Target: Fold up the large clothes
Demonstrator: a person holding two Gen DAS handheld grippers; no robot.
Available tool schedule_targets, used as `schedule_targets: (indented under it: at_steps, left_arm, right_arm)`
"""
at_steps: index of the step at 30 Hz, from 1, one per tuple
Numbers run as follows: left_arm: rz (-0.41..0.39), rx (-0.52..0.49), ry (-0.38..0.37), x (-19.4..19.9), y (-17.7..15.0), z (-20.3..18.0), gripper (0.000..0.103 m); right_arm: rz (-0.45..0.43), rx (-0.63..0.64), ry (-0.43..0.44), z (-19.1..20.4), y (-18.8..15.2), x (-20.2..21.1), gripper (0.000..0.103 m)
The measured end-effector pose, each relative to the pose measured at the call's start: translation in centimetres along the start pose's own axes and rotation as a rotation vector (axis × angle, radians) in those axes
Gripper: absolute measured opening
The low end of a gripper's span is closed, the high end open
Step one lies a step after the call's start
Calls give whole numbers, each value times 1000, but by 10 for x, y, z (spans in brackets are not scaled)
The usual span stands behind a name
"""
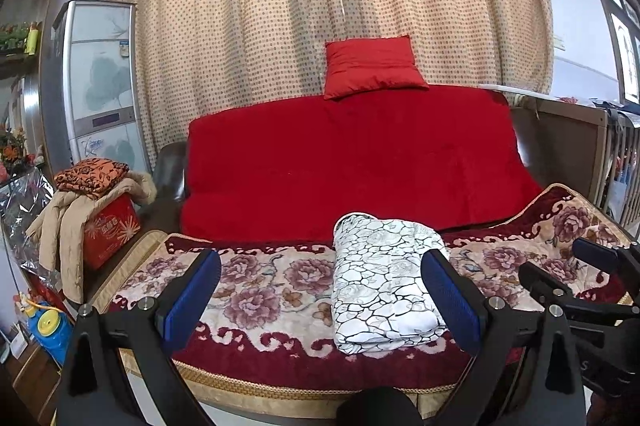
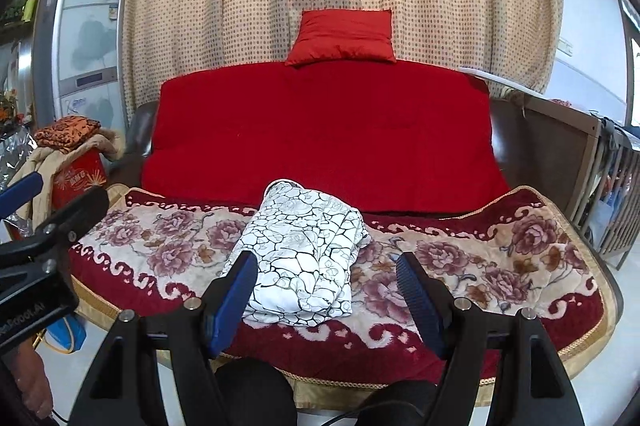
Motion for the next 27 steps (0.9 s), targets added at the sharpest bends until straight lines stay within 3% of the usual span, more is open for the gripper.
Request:
schedule_targets:
  at_steps: [27]
  left_arm:
    - [16,-17,24,-2,1,1,100]
  right_arm:
    - [0,-16,1,-6,3,2,76]
Point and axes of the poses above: each gripper's, at about its wrist camera, not at the fingertips, and x roughly against the way its jaws point, z to its left, y to its top, the point moved 9 cm from there along -x, roughly the way its jaws point, and after that the axes turned 6 degrees about -z, right-handed, at the moved point
